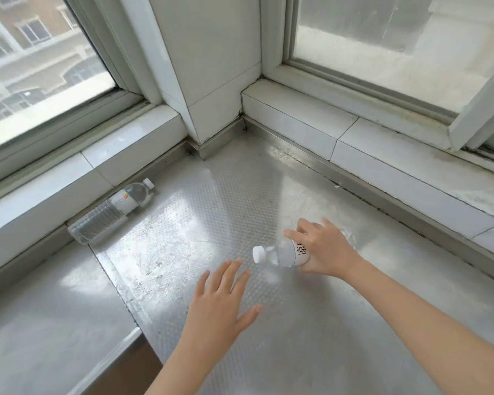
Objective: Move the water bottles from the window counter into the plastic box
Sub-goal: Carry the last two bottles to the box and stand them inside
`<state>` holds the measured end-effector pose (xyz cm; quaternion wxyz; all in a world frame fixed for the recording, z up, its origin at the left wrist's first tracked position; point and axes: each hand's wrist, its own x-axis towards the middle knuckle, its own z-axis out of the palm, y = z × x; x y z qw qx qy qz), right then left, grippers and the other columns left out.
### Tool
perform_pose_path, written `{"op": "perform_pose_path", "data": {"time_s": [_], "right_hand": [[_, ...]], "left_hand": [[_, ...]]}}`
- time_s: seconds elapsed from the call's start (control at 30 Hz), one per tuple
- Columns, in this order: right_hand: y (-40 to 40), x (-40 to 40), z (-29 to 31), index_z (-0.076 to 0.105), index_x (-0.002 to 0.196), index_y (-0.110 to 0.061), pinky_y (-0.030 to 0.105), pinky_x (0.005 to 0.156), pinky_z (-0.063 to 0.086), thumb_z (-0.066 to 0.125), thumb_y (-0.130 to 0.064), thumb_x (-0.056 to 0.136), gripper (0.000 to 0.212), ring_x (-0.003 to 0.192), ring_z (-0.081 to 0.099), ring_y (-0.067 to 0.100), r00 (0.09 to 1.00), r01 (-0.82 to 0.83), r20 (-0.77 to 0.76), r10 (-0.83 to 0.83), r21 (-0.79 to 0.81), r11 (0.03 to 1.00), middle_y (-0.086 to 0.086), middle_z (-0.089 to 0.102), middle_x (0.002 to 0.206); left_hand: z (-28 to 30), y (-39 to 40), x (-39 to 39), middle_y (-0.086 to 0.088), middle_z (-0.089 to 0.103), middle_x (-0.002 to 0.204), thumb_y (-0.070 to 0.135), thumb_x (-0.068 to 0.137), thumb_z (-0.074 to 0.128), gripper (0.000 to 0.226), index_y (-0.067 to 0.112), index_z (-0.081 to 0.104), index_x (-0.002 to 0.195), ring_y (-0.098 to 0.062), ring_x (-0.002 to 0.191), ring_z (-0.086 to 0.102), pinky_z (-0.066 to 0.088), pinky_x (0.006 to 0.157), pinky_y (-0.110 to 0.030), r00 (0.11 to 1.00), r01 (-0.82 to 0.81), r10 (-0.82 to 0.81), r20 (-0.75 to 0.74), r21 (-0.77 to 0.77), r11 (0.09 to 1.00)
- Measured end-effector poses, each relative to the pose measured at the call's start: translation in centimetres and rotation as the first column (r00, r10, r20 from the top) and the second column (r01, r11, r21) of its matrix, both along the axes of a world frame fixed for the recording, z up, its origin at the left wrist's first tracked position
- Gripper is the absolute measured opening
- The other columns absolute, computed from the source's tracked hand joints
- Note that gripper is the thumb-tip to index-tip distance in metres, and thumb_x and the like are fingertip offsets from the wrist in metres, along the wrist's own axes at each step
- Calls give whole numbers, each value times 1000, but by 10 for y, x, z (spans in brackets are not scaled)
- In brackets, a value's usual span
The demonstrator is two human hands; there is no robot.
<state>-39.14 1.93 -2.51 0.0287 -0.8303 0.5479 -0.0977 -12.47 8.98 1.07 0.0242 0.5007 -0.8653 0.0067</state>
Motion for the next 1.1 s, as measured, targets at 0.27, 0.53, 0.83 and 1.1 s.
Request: {"op": "perform_pose_path", "data": {"time_s": [0.27,0.53,0.83,1.1], "right_hand": [[15,109,31,57,121,-32,27,56,43,70,-41,51,72,72,51,16,911,321,203,-359,199,926,-7,45,91],[-8,213,58,59,99,-35,32,59,48,69,-42,51,50,64,51,16,815,426,288,-503,290,857,-5,37,76],[-61,291,52,54,85,-29,31,58,48,67,-49,49,43,65,55,21,749,575,188,-635,292,765,-2,42,76],[-74,313,41,52,85,-27,30,57,46,70,-51,50,46,67,57,22,707,640,115,-697,315,701,-2,44,78]], "left_hand": [[22,-21,67,-1,64,134,61,82,40,68,17,65,128,-21,125,61,51,96,-46,990,-139,139,-4,-4,990],[25,-95,175,-7,62,137,52,65,83,85,13,57,137,-29,125,60,53,93,-50,972,-233,233,-18,-16,972],[-16,-209,256,-16,68,123,40,51,93,86,10,65,127,-37,111,66,55,82,-49,972,-230,227,61,51,972],[-60,-259,266,-15,64,112,20,55,88,84,23,57,133,-33,84,60,45,53,-34,979,-174,166,114,61,983]]}}
